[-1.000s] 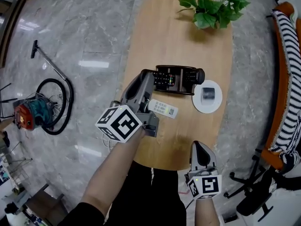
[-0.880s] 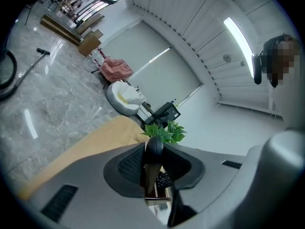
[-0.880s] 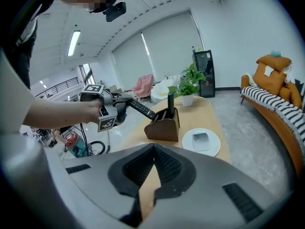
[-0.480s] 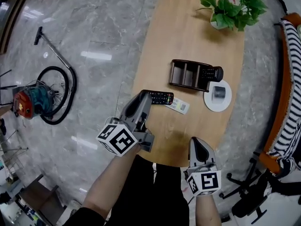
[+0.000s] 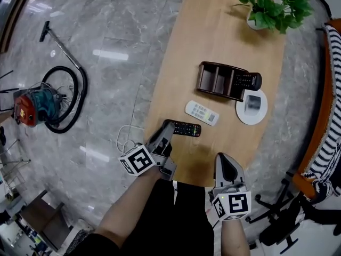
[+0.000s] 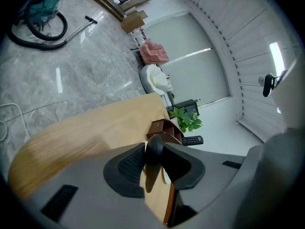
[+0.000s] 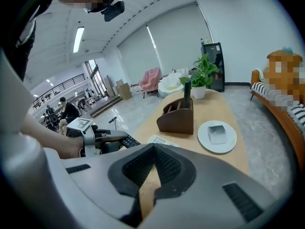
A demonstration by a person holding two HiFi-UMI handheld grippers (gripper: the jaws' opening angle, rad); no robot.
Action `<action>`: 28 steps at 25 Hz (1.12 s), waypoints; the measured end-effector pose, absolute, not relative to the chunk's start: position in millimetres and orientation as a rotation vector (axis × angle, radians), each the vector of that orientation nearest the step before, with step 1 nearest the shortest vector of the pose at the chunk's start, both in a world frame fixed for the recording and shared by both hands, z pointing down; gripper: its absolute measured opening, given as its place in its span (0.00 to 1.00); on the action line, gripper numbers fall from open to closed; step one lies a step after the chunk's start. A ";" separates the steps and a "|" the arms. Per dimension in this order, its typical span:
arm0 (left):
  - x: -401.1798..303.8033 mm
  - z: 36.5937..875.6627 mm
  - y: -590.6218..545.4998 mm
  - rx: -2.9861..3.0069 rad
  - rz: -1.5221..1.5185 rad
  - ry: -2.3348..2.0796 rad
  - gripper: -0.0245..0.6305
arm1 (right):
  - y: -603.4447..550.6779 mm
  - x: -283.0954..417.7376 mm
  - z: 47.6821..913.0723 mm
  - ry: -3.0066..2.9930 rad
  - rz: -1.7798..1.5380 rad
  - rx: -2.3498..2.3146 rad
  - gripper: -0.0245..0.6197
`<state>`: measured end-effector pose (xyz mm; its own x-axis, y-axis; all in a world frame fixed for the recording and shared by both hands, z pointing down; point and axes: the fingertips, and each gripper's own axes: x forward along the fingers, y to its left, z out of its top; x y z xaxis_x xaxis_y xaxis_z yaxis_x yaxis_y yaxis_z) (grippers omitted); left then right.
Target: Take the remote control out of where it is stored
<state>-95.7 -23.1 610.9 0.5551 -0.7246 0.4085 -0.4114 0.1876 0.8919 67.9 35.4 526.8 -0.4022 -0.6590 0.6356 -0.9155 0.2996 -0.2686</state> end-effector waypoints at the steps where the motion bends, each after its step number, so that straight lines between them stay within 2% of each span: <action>1: -93.0 616.0 -19.6 1.429 -0.281 -1.031 0.20 | 35.8 70.7 527.9 -2.164 0.859 1.409 0.05; 14: -53.8 652.6 -11.6 1.334 -0.120 -0.969 0.20 | 41.1 93.5 539.6 -2.121 0.908 1.453 0.05; 28: -53.3 682.9 -11.8 0.962 -0.171 -1.048 0.20 | 40.1 103.9 546.2 -2.104 0.935 1.476 0.05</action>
<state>-53.3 -11.8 682.9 0.5268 -0.5414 0.6553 -0.3054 0.5989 0.7403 103.9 40.1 546.2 -0.3593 -0.6613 0.6585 -0.9319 0.2168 -0.2907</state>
